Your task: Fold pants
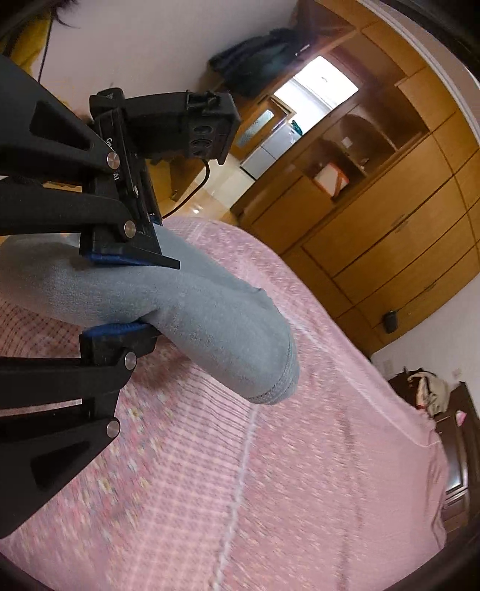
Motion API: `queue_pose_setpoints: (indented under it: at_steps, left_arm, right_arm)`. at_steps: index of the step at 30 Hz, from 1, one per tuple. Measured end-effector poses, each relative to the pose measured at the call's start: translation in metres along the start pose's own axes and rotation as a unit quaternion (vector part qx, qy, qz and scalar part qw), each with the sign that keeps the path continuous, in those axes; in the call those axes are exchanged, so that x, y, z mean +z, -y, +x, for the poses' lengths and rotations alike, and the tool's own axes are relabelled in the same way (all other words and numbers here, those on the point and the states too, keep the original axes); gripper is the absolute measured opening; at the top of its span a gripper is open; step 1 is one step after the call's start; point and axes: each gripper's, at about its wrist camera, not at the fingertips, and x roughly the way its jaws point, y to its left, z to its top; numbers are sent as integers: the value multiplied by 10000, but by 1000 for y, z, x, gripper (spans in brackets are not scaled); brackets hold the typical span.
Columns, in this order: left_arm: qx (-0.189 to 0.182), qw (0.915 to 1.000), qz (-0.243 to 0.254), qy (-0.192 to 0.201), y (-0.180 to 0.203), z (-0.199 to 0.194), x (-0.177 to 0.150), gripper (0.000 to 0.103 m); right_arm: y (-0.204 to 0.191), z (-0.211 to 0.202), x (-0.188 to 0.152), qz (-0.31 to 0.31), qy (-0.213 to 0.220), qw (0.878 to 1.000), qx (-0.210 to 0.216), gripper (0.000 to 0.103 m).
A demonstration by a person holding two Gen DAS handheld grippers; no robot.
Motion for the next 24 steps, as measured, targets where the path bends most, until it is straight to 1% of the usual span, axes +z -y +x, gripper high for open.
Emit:
queue_pose_setpoints:
  at_steps: [4, 5, 8, 13, 18, 24]
  left_arm:
    - [-190, 9996, 160, 149, 26, 6, 16, 45]
    - [-232, 9994, 186, 162, 21, 7, 19, 45]
    - [-393, 9986, 284, 195, 37, 14, 25, 45]
    - [-633, 9964, 523, 208, 74, 35, 40, 45]
    - [-832, 9940, 704, 63, 113, 67, 55, 45]
    - [-940, 9918, 849, -143, 150, 106, 65, 45]
  right_arm:
    - [10, -28, 10, -77, 148, 9998, -83, 25]
    - [13, -35, 13, -100, 189, 9997, -120, 25]
    - [25, -58, 21, -124, 320, 9991, -238, 25]
    - [50, -93, 29, -24, 533, 9979, -370, 25]
    - [82, -120, 33, 86, 620, 9969, -485, 25]
    - [124, -140, 40, 218, 630, 9954, -684, 25]
